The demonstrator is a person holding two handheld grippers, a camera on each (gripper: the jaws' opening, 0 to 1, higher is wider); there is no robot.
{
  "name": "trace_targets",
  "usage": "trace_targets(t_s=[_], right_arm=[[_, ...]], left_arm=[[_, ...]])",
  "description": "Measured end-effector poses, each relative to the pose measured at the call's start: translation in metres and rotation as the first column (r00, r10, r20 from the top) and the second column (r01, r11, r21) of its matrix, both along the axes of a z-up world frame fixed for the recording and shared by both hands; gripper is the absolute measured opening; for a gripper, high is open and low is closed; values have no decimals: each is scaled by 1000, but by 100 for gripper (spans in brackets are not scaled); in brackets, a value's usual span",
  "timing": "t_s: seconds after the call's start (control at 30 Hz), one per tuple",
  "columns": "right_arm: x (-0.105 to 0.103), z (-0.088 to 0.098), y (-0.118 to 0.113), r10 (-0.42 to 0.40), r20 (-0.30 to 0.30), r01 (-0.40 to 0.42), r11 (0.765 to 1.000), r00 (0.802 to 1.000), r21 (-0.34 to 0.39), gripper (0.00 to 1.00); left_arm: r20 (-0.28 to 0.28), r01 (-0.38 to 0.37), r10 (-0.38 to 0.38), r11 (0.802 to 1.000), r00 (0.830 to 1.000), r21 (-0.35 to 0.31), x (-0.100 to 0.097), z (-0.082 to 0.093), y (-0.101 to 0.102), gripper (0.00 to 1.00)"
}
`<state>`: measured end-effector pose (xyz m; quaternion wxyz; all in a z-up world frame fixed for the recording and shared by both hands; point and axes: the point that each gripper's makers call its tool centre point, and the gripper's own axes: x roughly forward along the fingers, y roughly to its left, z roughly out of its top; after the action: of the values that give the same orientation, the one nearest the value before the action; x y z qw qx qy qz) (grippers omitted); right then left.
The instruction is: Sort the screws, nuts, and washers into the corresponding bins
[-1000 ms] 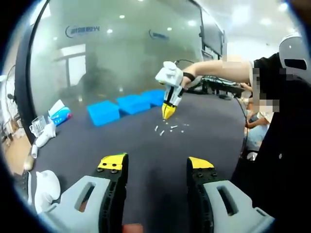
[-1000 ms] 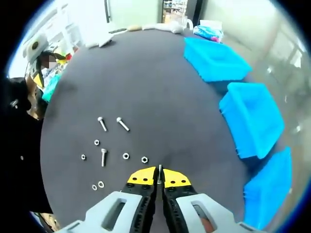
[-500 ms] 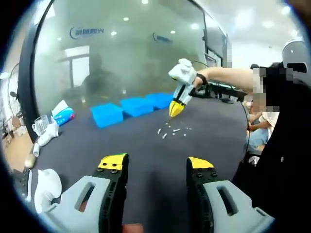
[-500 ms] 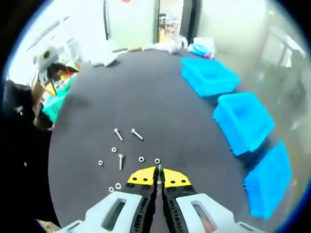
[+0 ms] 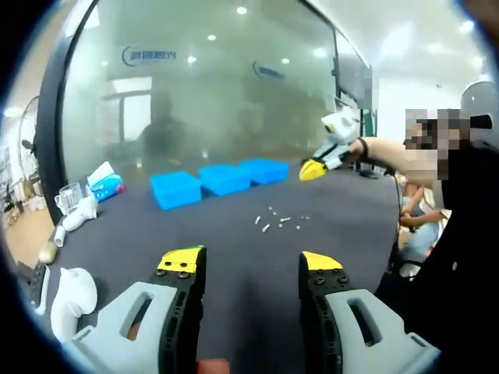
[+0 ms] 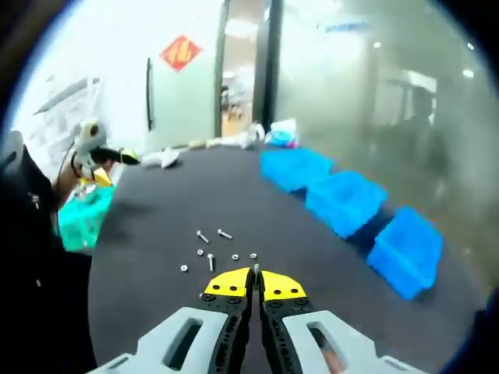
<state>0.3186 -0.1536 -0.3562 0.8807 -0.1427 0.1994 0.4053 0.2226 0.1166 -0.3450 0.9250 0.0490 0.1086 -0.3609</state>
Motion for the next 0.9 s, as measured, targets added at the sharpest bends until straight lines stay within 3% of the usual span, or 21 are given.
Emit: trace_targets(t_s=[0.23, 0.4, 0.6, 0.73, 0.9], right_arm=[[-16, 17, -29, -122, 109, 110, 989, 987, 103, 1], [-26, 26, -49, -236, 171, 200, 958, 957, 205, 1], [-34, 31, -62, -299, 197, 249, 937, 934, 244, 1], [-30, 37, -64, -325, 209, 267, 927, 922, 263, 1], [-10, 46, -76, -392, 217, 324, 900, 894, 290, 1]], left_arm=[[11, -14, 14, 1000, 1000, -14, 1, 4, -1, 46], [16, -34, 35, 999, 999, -39, 3, 7, 1, 46], [24, -45, 46, 998, 999, -46, 3, 9, 1, 46], [28, -49, 51, 998, 998, -49, 3, 10, 1, 46], [28, -66, 67, 997, 997, -34, 4, 5, 4, 46]])
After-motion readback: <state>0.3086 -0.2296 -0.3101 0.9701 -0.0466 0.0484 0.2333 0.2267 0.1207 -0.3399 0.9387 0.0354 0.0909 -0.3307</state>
